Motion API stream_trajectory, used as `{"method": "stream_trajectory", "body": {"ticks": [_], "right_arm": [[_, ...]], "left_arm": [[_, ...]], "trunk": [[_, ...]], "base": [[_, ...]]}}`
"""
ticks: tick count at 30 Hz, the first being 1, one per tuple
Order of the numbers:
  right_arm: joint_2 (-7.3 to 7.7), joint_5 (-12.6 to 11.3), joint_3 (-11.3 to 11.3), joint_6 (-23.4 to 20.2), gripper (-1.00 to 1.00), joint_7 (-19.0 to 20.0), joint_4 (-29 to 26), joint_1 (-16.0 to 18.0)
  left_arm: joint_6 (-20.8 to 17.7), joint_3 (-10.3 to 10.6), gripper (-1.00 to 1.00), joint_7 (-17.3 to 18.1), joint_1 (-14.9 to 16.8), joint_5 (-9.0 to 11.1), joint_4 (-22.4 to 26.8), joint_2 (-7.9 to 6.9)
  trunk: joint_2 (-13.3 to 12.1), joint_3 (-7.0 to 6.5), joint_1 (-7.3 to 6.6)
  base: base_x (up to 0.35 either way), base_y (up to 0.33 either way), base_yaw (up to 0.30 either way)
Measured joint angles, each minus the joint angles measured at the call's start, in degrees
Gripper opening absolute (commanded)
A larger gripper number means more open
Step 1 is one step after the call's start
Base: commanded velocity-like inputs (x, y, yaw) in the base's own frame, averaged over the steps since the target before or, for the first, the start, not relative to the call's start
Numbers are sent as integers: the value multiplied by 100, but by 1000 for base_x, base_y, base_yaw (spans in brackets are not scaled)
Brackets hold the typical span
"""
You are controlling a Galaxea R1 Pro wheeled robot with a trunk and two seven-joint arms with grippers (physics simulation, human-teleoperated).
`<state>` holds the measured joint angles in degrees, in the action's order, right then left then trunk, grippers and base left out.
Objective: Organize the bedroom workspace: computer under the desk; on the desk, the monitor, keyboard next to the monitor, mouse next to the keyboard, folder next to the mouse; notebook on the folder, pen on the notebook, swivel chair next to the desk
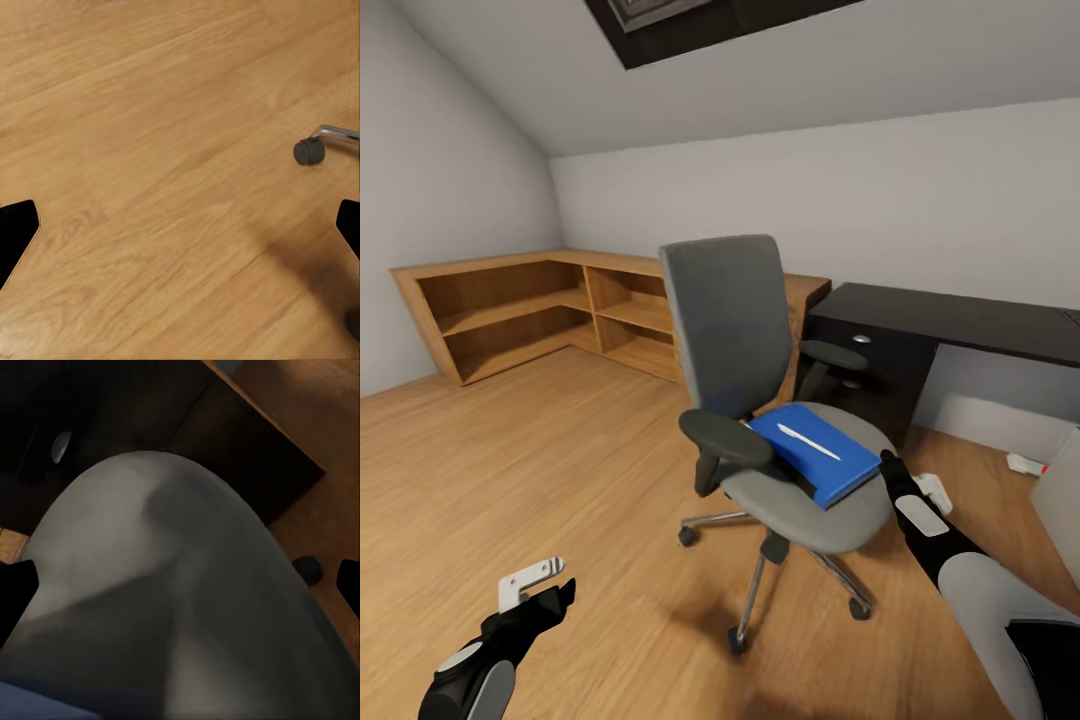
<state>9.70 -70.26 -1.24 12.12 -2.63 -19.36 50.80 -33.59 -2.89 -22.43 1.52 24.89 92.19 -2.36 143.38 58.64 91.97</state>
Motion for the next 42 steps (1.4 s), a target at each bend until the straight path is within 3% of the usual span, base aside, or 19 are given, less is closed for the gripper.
{"method": "stream_trajectory", "body": {"ticks": [22, 34, 42], "right_arm": [[11, -13, -5, 7, 100, -2, 3, -1], [-31, -22, -42, 1, 100, 122, -10, -2], [-72, -19, -43, 9, 100, 167, -19, -2]], "left_arm": [[-11, 182, 100, 1, 0, 2, -56, 0], [0, 272, 100, 0, 3, -1, -116, 1], [-8, 276, 100, 0, 3, -1, -121, 1]], "trunk": [[0, 0, 0], [0, 0, 2], [0, 0, 6]], "base": [[83, 0, 272], [65, 0, 28], [-260, 0, 0]]}}
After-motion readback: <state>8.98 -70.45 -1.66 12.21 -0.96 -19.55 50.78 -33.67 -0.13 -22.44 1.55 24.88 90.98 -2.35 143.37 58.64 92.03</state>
